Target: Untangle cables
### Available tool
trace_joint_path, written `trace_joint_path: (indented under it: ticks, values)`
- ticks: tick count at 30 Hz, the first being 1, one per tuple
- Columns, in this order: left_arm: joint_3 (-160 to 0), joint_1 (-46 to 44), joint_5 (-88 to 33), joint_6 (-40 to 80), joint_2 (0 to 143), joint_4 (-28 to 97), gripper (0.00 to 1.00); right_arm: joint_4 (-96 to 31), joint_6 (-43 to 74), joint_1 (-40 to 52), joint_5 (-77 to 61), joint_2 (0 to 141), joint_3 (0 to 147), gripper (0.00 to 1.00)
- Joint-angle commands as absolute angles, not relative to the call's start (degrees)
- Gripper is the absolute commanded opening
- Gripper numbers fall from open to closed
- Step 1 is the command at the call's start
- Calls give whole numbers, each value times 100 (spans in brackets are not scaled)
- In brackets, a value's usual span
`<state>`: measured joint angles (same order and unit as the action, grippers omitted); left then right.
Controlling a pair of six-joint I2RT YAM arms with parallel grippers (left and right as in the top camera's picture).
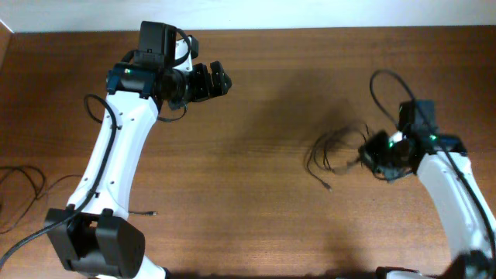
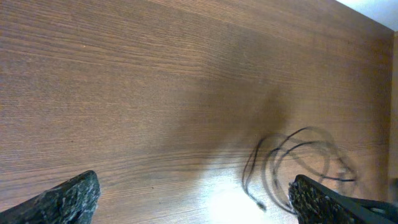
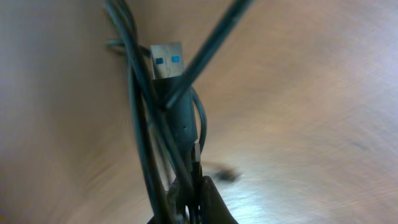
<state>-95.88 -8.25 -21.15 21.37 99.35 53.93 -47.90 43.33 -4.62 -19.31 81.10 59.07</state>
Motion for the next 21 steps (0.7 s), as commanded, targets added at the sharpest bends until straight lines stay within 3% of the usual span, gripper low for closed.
trace_joint_path:
  ticks: [1,3,4,5,6,7,10,11,12,16,21]
  values:
    - [-9603,-821,-2051,2027,9939,5354,100,-4797,3186,-1,-2770,7822,6401,6]
    - [-9603,-821,-2051,2027,9939,5356,99,-4757,3164,305,-2703,7835,6414,27]
    - [-9603,-821,-2051,2027,9939,5358,99,-4757,3144,478,-2589,7856,6414,28]
    - [-9603,-821,-2053,2027,9939,5358,99,-4759,3011,635,-2434,7876,6414,28]
    - [-9603,-821,-2051,2027,9939,5363,99,-4762,3000,720,-2298,7881,6414,10]
    - [-9603,-821,-2051,2027,9939,5363,99,-4759,3002,773,-2215,7881,6414,4]
    - [-9603,-821,-2053,2027,9939,5363,99,-4781,3002,829,-1796,7883,6412,4]
    - [-9603,-821,-2053,2027,9939,5365,99,-4777,3006,829,-1498,7891,6405,8]
    - [-9603,-821,-2053,2027,9939,5363,99,-4779,3009,829,-1306,7920,6396,25]
    - [-9603,-821,-2053,2027,9939,5371,99,-4694,3030,823,-460,8578,6305,63]
    - [-9603,-821,-2053,2027,9939,5424,99,-3817,2484,773,-379,9717,6305,65]
